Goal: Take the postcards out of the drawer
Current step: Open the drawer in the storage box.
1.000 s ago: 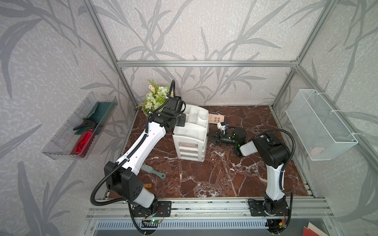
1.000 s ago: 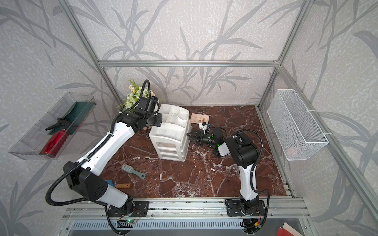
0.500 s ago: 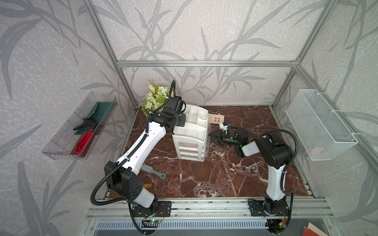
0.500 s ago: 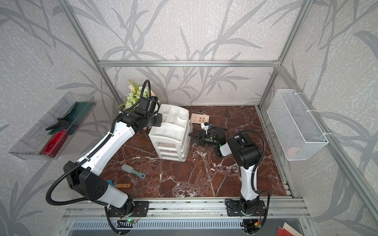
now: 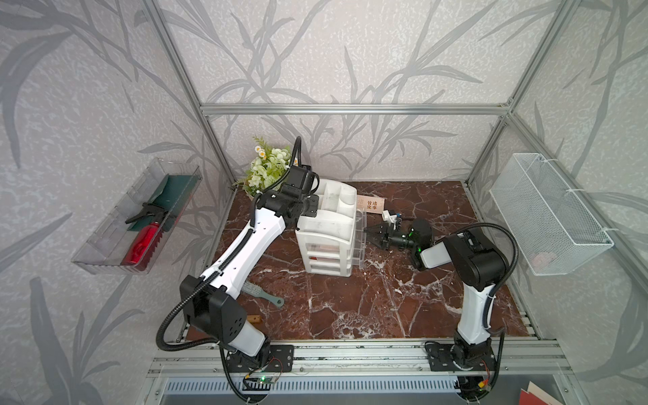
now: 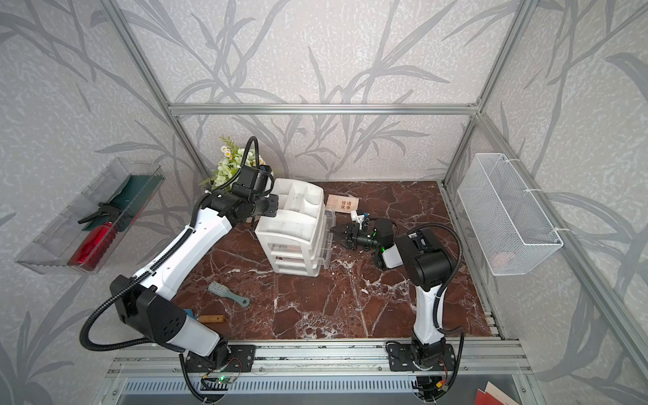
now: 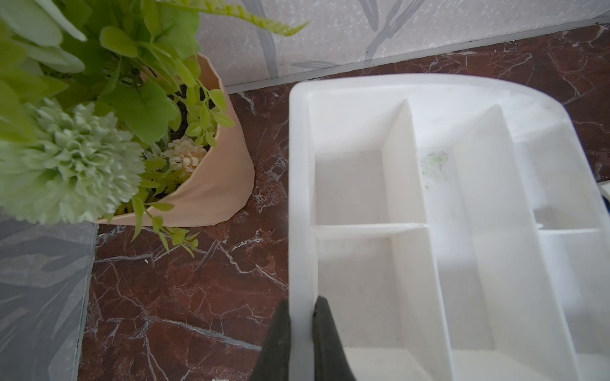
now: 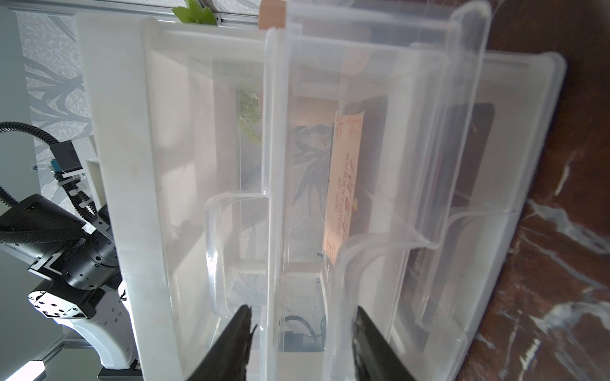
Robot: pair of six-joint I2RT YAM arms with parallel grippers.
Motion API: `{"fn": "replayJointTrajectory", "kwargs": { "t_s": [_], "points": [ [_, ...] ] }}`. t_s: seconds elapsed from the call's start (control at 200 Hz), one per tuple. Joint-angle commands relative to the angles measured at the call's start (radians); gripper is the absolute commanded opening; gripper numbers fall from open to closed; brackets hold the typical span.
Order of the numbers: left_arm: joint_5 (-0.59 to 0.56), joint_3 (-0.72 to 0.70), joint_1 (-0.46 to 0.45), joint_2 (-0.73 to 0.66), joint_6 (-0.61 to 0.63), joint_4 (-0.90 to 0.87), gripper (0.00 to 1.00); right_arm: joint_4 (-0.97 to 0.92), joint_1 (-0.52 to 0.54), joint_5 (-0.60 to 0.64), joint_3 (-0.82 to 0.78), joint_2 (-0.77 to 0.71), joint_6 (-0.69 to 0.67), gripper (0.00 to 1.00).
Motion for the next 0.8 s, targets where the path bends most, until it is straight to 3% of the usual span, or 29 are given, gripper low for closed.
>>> {"fn": "replayJointTrajectory", "kwargs": {
  "t_s": [0.0,0.795],
  "points": [
    [-0.074,-0.025,0.004,0.058,0.034,-0.156,0.00,0.111,-0.031,-0.035,-0.001,-0.089,0.000,0.48],
    [-0.092,-0.019,0.001,0.064,0.029,-0.164,0.00,0.110,-0.145,-0.109,-0.077,-0.123,0.000,0.47]
  ]
}}
